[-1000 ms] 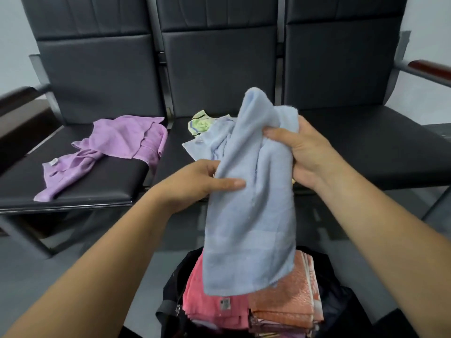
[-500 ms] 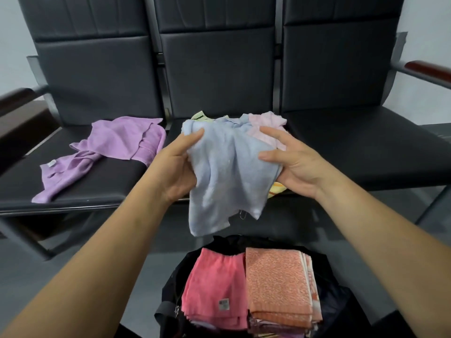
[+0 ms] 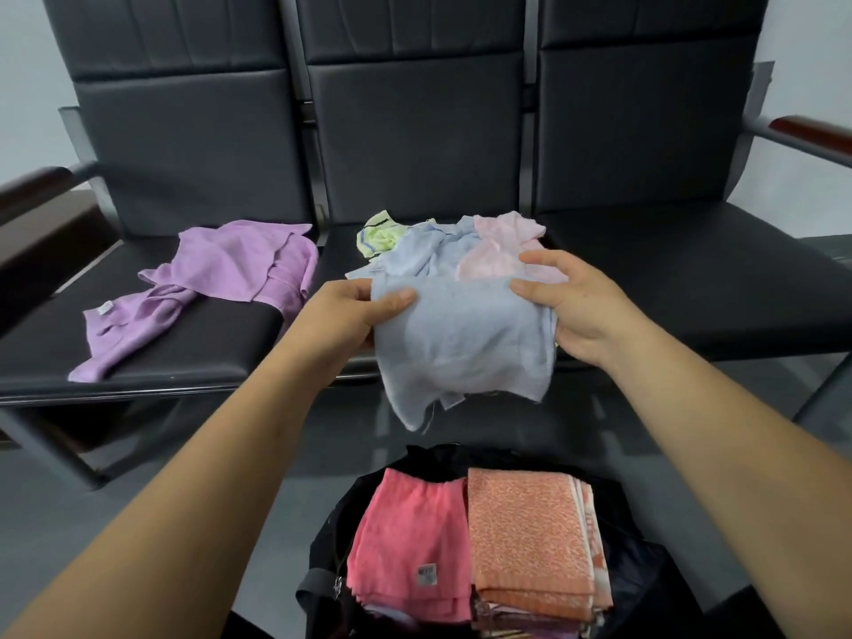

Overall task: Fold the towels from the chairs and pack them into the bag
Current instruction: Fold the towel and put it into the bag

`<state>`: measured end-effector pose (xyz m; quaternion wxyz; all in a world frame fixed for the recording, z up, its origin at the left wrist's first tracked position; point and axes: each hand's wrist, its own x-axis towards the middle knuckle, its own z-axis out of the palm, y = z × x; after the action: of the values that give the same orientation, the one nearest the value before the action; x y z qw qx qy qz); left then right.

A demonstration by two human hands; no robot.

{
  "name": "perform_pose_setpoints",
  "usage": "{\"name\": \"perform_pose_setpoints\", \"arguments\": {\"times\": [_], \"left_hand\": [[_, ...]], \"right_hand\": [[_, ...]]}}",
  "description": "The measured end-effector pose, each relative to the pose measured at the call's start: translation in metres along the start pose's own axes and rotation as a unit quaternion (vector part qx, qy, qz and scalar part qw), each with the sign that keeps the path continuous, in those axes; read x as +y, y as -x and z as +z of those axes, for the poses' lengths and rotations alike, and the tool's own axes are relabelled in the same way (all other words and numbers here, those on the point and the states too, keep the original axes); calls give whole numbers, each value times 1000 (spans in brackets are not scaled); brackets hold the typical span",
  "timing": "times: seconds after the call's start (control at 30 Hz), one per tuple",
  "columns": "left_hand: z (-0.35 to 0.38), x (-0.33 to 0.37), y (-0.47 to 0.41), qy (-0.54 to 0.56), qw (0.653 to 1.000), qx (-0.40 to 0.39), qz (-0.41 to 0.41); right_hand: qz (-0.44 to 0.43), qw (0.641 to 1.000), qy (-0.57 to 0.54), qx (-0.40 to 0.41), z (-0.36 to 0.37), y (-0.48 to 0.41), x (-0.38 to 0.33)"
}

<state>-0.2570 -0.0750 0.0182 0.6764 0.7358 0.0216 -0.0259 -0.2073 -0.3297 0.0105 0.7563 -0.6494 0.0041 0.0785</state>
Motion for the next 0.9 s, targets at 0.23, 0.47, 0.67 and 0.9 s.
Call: {"name": "perform_pose_setpoints", "arguments": {"times": [0.23, 0.47, 0.67, 0.9], "left_hand": [[2, 2, -2, 162, 986, -21, -36], [4, -5, -3, 14, 998, 52, 10], [4, -6, -5, 59, 997, 55, 8], [-4, -7, -8, 39, 997, 35, 49]], "right_hand": [[68, 987, -51, -133, -8, 0, -10], [-49, 975, 218, 5, -11, -5, 2], [-72, 990, 120, 16, -7, -1, -1], [-37, 997, 10, -61, -14, -1, -7]]}}
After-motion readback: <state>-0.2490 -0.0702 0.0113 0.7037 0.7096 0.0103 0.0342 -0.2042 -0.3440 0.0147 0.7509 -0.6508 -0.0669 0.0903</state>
